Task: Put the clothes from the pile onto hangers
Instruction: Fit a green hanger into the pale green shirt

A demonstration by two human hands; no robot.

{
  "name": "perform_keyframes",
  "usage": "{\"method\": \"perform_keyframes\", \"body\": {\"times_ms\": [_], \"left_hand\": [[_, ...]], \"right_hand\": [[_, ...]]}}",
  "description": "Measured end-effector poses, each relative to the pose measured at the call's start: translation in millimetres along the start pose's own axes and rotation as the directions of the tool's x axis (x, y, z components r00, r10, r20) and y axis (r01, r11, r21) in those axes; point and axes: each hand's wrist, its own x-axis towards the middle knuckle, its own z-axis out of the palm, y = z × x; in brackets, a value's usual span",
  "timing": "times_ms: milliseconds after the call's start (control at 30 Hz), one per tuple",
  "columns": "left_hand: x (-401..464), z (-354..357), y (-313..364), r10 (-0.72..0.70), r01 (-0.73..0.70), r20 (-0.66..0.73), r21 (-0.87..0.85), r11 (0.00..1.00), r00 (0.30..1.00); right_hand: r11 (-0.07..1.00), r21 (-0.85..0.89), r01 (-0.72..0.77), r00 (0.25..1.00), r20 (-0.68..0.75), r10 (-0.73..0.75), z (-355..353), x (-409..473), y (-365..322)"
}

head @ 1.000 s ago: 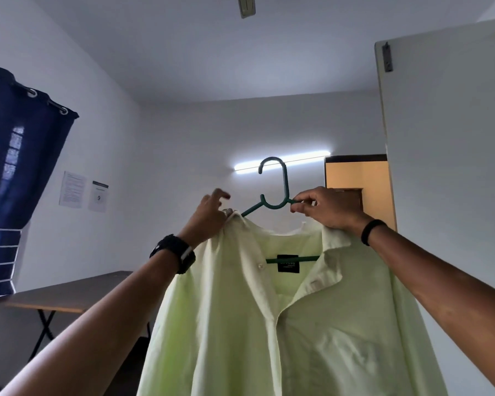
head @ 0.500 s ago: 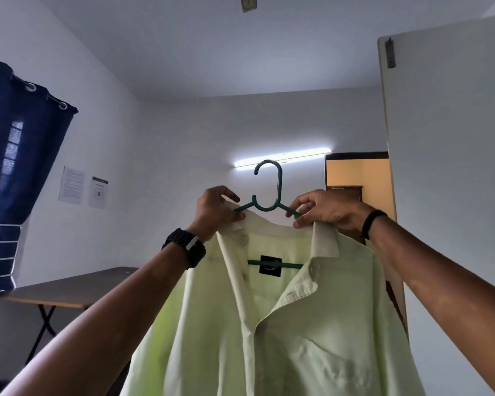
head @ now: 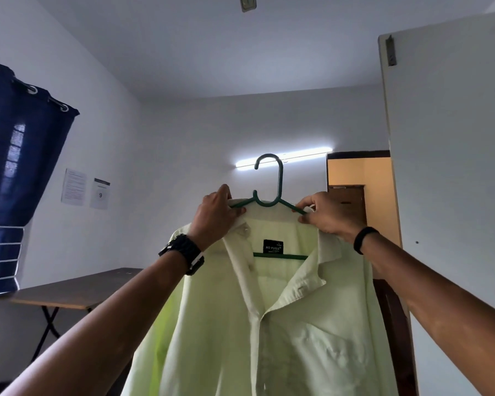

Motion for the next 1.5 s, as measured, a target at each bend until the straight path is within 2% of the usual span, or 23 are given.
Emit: {"method": "perform_keyframes", "body": {"times_ms": [67, 167, 267, 367, 433, 500, 567, 667, 767, 900, 1033, 1100, 1167, 1267, 1333, 1400, 1433, 1500], "left_hand": [[1, -5, -4, -0.004, 0.003, 0.065, 0.016, 1.000, 0.998], [3, -13, -7, -0.015, 0.010, 0.092, 0.055, 0.998, 0.996], [6, -25, -6, -0.033, 0.025, 0.094, 0.091, 0.996, 0.995], [10, -44, 0, 0.020, -0.044, 0.197, 0.119, 0.992, 0.980], [13, -59, 7, 0.046, -0.083, 0.256, 0.136, 0.987, 0.966], [18, -71, 14, 0.045, -0.101, 0.290, 0.182, 0.978, 0.956], [30, -83, 22, 0.016, -0.081, 0.326, 0.186, 0.979, 0.945], [54, -106, 37, -0.003, -0.034, 0.349, 0.101, 0.994, 0.937], [80, -126, 58, -0.041, 0.023, 0.376, 0.052, 0.998, 0.926], [104, -136, 61, -0.139, 0.027, 0.488, 0.230, 0.973, 0.861], [76, -98, 19, -0.291, 0.031, 0.623, 0.392, 0.919, 0.726], [40, -64, -22, -0.405, 0.090, 0.691, 0.445, 0.891, 0.599], [-9, -23, -67, -0.493, 0.148, 0.742, 0.482, 0.863, 0.455], [-99, 33, -116, -0.566, 0.121, 0.757, 0.560, 0.820, 0.327], [-156, 70, -150, -0.584, 0.085, 0.772, 0.584, 0.807, 0.250], [-210, 100, -179, -0.593, 0.088, 0.791, 0.587, 0.805, 0.153], [-241, 116, -196, -0.601, 0.111, 0.790, 0.591, 0.799, 0.117], [-287, 142, -220, -0.639, 0.191, 0.753, 0.611, 0.768, 0.159]], "right_hand": [[0.995, 0.095, -0.030, 0.992, 0.124, 0.018, -7, -3, -7], [0.926, 0.316, -0.208, 0.913, 0.402, 0.068, -26, -10, -18], [0.886, 0.393, -0.248, 0.861, 0.509, 0.015, -44, -10, -16], [0.897, 0.393, -0.200, 0.803, 0.590, -0.079, -54, -9, -8], [0.873, 0.432, -0.225, 0.780, 0.617, -0.105, -59, -9, -2], [0.869, 0.449, -0.208, 0.804, 0.584, -0.109, -64, -8, -4], [0.896, 0.429, -0.114, 0.869, 0.479, -0.119, -68, -5, -12], [0.884, 0.468, 0.002, 0.949, 0.278, -0.149, -83, 6, -28], [0.878, 0.474, 0.073, 0.978, 0.140, -0.157, -95, 18, -40], [0.893, 0.443, 0.082, 0.976, 0.147, -0.162, -93, 35, -48], [0.901, 0.427, -0.080, 0.943, 0.325, -0.071, -38, 30, -18], [0.887, 0.403, -0.226, 0.887, 0.461, 0.016, 12, 17, 10], [0.870, 0.314, -0.381, 0.777, 0.619, 0.117, 73, -3, 42], [0.810, 0.163, -0.564, 0.567, 0.789, 0.236, 165, -52, 91], [0.747, 0.117, -0.654, 0.446, 0.857, 0.256, 218, -91, 122], [0.691, 0.063, -0.720, 0.367, 0.880, 0.302, 258, -129, 145], [0.659, 0.013, -0.752, 0.315, 0.886, 0.341, 279, -150, 154], [0.670, -0.085, -0.737, 0.302, 0.846, 0.440, 311, -180, 163]]}}
